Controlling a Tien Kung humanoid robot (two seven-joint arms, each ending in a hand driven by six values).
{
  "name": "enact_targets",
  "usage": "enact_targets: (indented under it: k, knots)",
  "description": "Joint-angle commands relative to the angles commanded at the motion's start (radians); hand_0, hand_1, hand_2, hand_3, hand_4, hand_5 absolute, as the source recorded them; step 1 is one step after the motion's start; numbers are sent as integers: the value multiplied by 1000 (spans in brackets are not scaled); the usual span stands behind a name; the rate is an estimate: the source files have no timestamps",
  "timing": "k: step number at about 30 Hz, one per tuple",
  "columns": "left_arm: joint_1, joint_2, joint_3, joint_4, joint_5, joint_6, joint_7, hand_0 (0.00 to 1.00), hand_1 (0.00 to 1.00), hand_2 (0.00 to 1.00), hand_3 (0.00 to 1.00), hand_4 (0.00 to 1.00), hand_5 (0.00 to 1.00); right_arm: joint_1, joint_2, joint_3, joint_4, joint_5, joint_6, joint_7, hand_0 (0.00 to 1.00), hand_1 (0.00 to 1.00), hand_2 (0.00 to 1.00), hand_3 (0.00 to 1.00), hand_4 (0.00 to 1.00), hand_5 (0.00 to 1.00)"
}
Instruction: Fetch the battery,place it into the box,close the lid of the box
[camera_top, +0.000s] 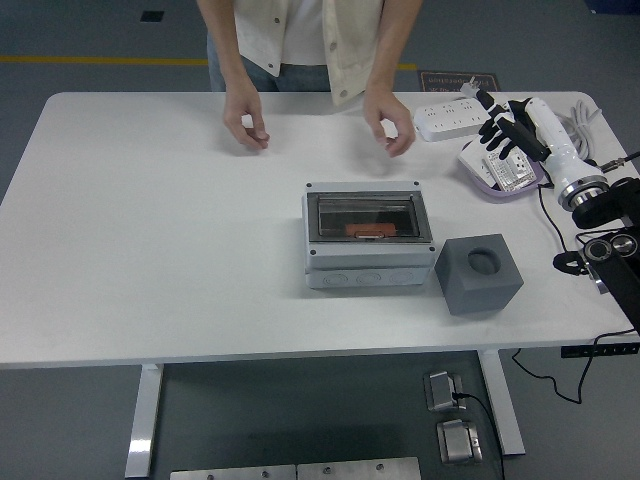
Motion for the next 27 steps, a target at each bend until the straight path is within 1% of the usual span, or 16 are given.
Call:
enact_targets:
  k: [1, 3, 6, 7, 10, 12, 13, 15, 18, 19, 27]
  knots:
    - [0, 0, -1, 0, 1, 0, 0, 453, 586, 545, 533, 311, 2, -9, 0, 11, -9, 36, 3, 26, 434, 488, 511, 492, 833, 794]
    - [1, -2, -2, 0, 3, 0, 0, 453, 586, 545, 533, 311, 2, -30, 1, 28, -22, 114, 9, 79, 434, 488, 511, 492, 833, 794]
    - [0, -4, -4, 0, 5, 0, -1, 453, 586, 545, 533, 311, 2, -53, 4, 38, -22, 225, 13, 143, 434, 488, 511, 492, 833, 794]
    - [-1, -5, -4, 0, 6, 0, -1, 453, 586, 545, 533, 312, 2, -58, 6, 39, -20, 258, 15, 158, 539, 570, 595, 600, 832, 795]
    - [-3, -8, 3, 0, -3, -1, -4, 453, 586, 545, 533, 312, 2, -73, 18, 42, -11, 352, 27, 177, 539, 570, 595, 600, 832, 795]
    - [-4, -9, 7, 0, -7, -1, -6, 453, 586, 545, 533, 312, 2, -80, 26, 45, -5, 400, 34, 178, 539, 570, 595, 600, 832, 795]
    - [-4, -9, 8, 0, -10, -1, -7, 453, 586, 544, 534, 312, 2, -84, 31, 47, -1, 423, 38, 176, 567, 588, 612, 617, 839, 791]
    - [-4, -9, 8, 0, -11, -1, -8, 453, 586, 544, 534, 312, 2, -91, 37, 50, 7, 458, 44, 172, 567, 588, 612, 617, 839, 791]
    - [-3, -9, 7, 0, -13, -1, -9, 453, 586, 544, 534, 312, 2, -100, 40, 54, 17, 478, 52, 164, 567, 588, 612, 617, 839, 791]
    - [-3, -8, 6, 0, -15, -2, -9, 453, 586, 545, 534, 312, 2, -102, 40, 56, 21, 481, 55, 162, 572, 594, 620, 622, 813, 753]
    - [0, -6, 0, 0, -20, -3, -8, 453, 586, 544, 534, 312, 2, -104, 41, 67, 28, 477, 64, 150, 573, 595, 620, 622, 817, 755]
